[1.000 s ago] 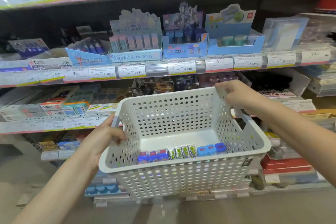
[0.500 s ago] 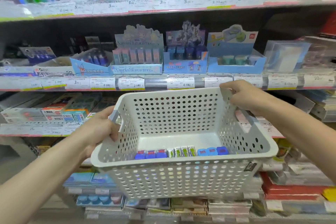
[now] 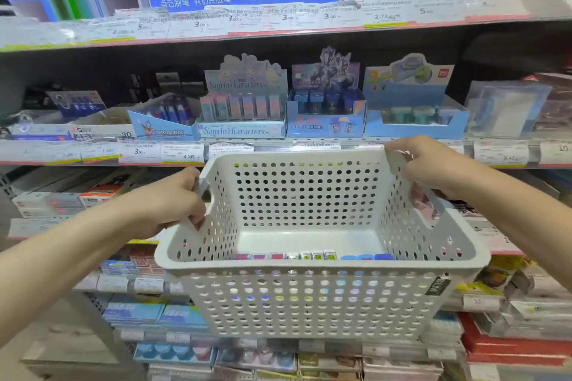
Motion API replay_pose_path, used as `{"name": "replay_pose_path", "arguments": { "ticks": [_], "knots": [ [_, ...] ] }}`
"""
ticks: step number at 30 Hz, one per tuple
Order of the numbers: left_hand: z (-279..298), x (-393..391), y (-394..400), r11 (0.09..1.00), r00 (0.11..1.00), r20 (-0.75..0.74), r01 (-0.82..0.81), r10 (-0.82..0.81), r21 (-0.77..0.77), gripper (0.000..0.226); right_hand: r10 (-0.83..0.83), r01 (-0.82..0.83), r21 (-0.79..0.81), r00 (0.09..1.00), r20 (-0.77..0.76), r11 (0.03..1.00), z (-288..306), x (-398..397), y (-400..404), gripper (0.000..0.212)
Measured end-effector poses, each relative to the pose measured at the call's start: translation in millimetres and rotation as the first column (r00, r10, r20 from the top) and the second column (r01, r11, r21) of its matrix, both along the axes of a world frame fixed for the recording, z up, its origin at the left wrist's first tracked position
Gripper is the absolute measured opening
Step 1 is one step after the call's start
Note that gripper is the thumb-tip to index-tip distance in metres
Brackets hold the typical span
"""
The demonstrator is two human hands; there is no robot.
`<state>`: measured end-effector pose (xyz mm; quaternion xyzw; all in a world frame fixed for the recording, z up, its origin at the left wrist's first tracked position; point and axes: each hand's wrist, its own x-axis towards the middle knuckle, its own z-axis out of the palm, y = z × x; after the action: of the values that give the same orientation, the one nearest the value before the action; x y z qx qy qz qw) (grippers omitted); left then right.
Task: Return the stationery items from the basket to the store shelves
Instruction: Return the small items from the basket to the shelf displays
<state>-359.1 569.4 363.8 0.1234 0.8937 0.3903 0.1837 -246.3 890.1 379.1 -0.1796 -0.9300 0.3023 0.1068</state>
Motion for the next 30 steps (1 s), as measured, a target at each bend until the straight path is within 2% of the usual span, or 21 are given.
{"name": "replay_pose_path", "arguments": {
  "ticks": [5,7,10,14,15,17,18,20,22,23,27,30],
  "knots": [
    [2,-9,-5,0.985,0.994,0.102,0.013,-0.03,0.172,0.068,-0.013,0.013,0.077,1.0,-0.003,0.997,-1,-3,-8,0.053],
    [0,-13,-5,0.975,0.992,0.12,0.007,-0.035,0.22,0.073,-0.006,0.004,0.097,1.0,0.019,0.995,-2,-5,-9,0.057],
    [-1,-17,-4,0.965,0.989,0.143,0.0,-0.039,0.262,0.069,-0.004,0.0,0.167,1.0,0.029,0.986,-6,-6,-14,0.049],
    [-4,-23,-7,0.96,0.986,0.161,0.001,-0.048,0.28,0.072,0.007,-0.011,0.465,1.0,0.011,0.885,-16,-3,-17,0.045],
    [-4,-24,-8,0.958,0.985,0.163,0.004,-0.053,0.285,0.072,0.048,-0.027,0.537,0.999,-0.024,0.843,-16,-2,-21,0.043],
    [-5,-27,-8,0.959,0.984,0.167,0.014,-0.064,0.283,0.074,0.179,-0.11,0.629,0.983,-0.046,0.77,-13,-3,-32,0.028],
    [-5,-28,-8,0.961,0.983,0.169,0.018,-0.067,0.277,0.075,0.235,-0.192,0.644,0.972,0.02,0.741,-12,-5,-39,0.018],
    [-5,-29,-6,0.962,0.983,0.17,0.024,-0.072,0.271,0.077,0.29,-0.398,0.606,0.917,0.272,0.689,-13,-14,-52,0.006],
    [-4,-29,-5,0.962,0.982,0.17,0.029,-0.078,0.27,0.076,0.313,-0.564,0.498,0.808,0.5,0.659,-20,-26,-61,0.007],
    [-4,-29,-4,0.962,0.982,0.172,0.03,-0.079,0.272,0.076,0.311,-0.615,0.451,0.753,0.58,0.647,-25,-31,-63,0.014],
    [-3,-31,-4,0.961,0.981,0.187,0.006,-0.06,0.278,0.076,0.211,-0.714,0.411,0.608,0.765,0.568,-42,-46,-68,0.041],
    [-6,-34,-6,0.961,0.979,0.195,0.011,-0.067,0.276,0.074,0.168,-0.75,0.405,0.557,0.814,0.524,-54,-56,-73,0.042]
  ]
}}
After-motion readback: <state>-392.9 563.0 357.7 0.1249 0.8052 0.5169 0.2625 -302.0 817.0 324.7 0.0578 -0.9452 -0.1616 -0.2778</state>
